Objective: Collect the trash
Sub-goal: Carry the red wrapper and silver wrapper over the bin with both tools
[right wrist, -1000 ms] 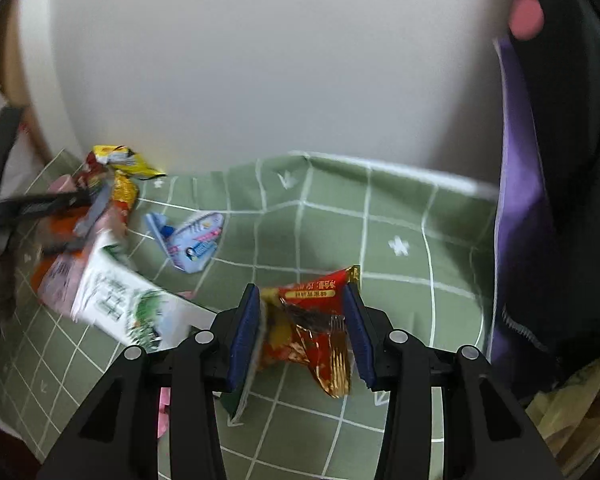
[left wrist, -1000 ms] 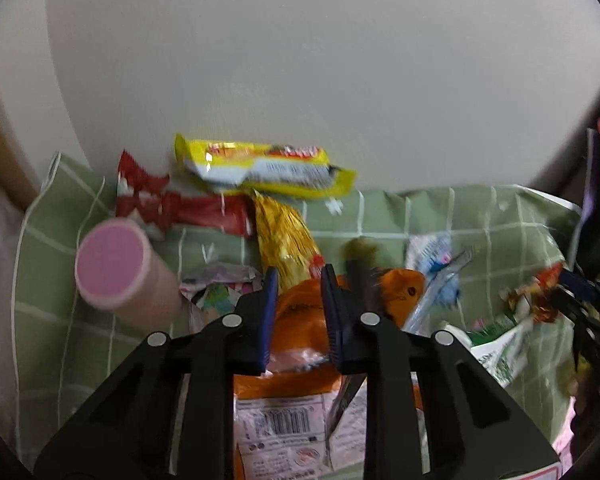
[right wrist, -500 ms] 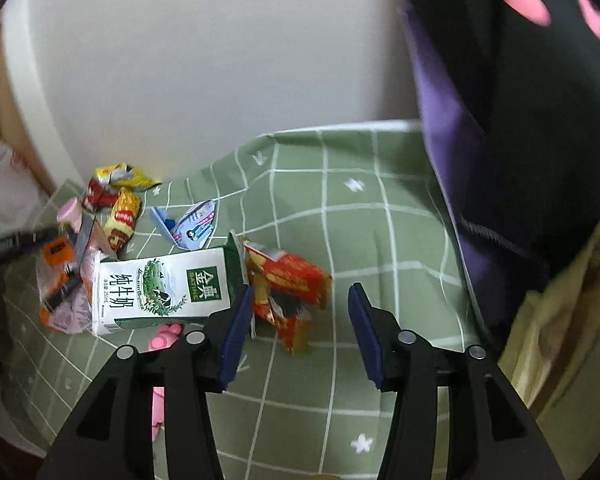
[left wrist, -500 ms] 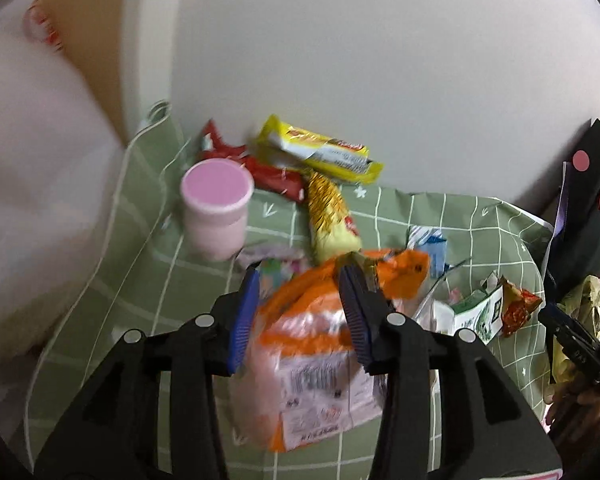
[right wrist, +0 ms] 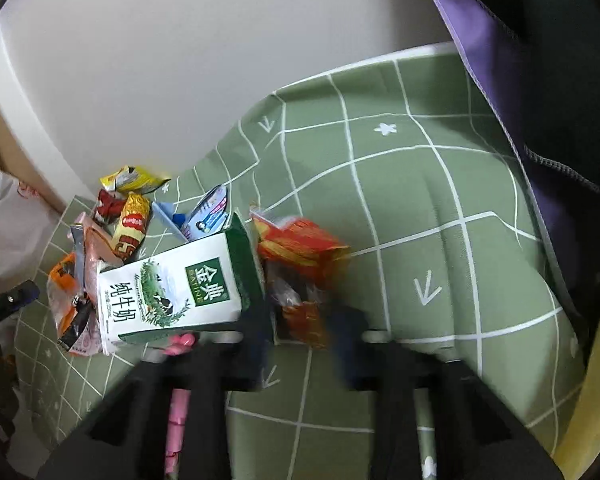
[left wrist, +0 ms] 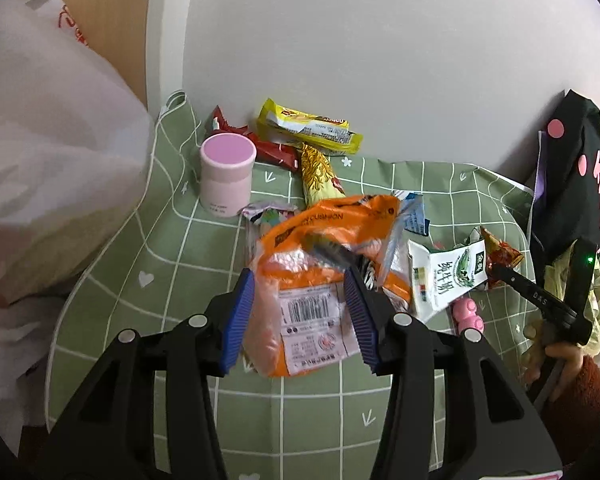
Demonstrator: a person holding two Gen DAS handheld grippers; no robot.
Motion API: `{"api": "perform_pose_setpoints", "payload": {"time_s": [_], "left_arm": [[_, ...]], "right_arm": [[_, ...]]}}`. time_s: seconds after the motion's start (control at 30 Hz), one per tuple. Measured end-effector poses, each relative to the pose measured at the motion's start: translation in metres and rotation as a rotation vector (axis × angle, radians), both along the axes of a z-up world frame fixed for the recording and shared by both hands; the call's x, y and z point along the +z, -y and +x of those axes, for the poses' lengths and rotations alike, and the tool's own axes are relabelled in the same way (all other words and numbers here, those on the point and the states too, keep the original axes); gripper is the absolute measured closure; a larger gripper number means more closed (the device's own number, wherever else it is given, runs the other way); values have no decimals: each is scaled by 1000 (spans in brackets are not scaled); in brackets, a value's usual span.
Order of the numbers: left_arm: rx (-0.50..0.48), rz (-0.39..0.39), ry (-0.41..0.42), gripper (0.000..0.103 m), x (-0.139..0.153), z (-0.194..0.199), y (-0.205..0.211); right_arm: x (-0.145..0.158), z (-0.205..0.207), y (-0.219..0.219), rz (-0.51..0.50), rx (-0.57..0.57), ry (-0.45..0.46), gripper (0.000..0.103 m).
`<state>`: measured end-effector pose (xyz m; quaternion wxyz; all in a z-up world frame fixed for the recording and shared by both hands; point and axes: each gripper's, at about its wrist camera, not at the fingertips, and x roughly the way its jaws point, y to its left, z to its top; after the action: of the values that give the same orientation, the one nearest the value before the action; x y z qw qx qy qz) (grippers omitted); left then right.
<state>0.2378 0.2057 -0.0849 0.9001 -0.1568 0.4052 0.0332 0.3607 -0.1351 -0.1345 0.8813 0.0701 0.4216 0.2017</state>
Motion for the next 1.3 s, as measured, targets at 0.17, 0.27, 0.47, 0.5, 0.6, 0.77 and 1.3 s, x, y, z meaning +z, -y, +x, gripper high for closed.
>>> {"api": "perform_pose_setpoints", "payload": {"time_s": [0.17, 0.27, 0.47, 0.5, 0.6, 0.77, 1.3], "left_arm": [[-43, -44, 36, 48, 4, 0, 8], [-132, -54, 40, 48, 4, 5, 23], [-221, 33, -67, 48, -27, 15, 56], [-215, 33, -94, 49, -35, 17, 59], [-174, 34, -166, 76, -54, 21, 62], [-165, -4, -96, 89, -38, 15, 60], [-577, -70, 320, 89, 121, 48, 193]], "right_arm": [[36, -24, 6, -26, -20, 88, 91], [59, -32, 14, -26, -34, 116, 91], [81, -48, 18, -69, -10, 147, 91], [82, -50, 17, -81, -2, 152, 91], [83, -55, 16, -93, 14, 151, 91], [91, -67, 18, -130, 20, 181, 91], [163, -125, 103, -171, -196, 370, 91]]}}
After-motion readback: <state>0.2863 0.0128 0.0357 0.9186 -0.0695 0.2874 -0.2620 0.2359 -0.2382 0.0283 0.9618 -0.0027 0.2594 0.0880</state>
